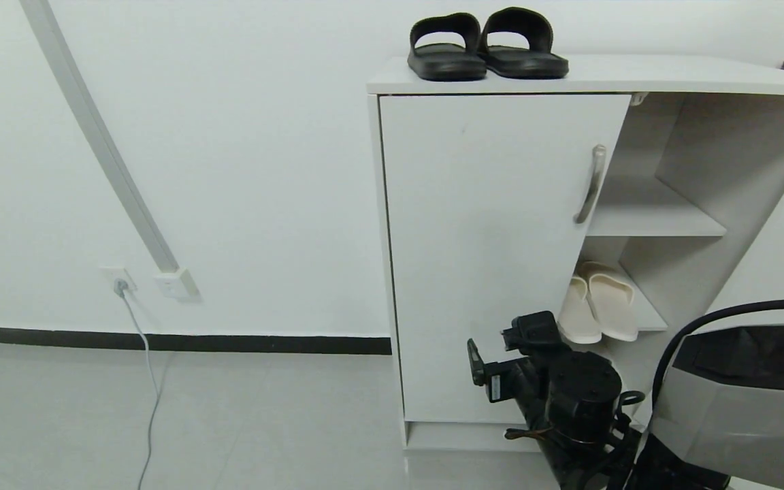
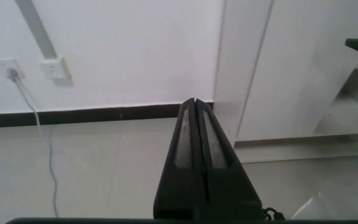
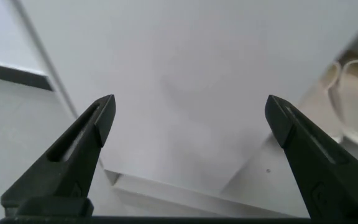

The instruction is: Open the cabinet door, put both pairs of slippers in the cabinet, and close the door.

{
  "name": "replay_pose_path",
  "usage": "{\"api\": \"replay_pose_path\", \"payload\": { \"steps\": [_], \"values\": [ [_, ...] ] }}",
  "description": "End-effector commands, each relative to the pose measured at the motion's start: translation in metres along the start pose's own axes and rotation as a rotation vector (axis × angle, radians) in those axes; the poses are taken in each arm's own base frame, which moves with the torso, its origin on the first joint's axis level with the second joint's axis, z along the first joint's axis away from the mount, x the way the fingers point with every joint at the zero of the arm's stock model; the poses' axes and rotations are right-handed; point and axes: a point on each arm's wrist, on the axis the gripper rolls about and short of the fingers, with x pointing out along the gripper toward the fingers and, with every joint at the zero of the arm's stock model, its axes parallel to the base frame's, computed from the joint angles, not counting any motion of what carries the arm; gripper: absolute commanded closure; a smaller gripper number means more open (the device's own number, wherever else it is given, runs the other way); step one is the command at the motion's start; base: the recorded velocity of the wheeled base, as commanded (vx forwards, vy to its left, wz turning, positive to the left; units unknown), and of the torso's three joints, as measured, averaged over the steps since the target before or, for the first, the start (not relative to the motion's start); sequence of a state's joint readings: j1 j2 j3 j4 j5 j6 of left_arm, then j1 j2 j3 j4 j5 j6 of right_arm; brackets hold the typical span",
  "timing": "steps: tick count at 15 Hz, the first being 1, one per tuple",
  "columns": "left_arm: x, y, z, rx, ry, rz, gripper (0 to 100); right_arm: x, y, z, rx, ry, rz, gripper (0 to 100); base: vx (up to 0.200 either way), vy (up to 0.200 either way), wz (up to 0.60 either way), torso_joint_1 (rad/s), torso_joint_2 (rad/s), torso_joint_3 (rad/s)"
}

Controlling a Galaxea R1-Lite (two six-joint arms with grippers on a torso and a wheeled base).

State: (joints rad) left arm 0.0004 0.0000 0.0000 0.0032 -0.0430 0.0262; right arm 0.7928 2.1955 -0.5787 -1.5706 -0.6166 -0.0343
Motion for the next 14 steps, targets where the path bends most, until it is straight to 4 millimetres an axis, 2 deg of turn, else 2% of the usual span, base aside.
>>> {"api": "replay_pose_path", "payload": {
  "steps": [1, 14],
  "values": [
    [0.0001, 0.0, 0.0, 0.0, 0.001, 0.001, 100, -0.001, -0.0004, -0.0028, -0.01, 0.01, 0.002, 0, 0.0, 0.0, 0.0, 0.0, 0.0, 0.0],
    [0.0001, 0.0, 0.0, 0.001, 0.001, 0.001, 100, -0.0031, 0.0017, -0.0002, -0.006, 0.003, 0.01, 0, 0.0, 0.0, 0.0, 0.0, -0.01, -0.014]
  ]
}}
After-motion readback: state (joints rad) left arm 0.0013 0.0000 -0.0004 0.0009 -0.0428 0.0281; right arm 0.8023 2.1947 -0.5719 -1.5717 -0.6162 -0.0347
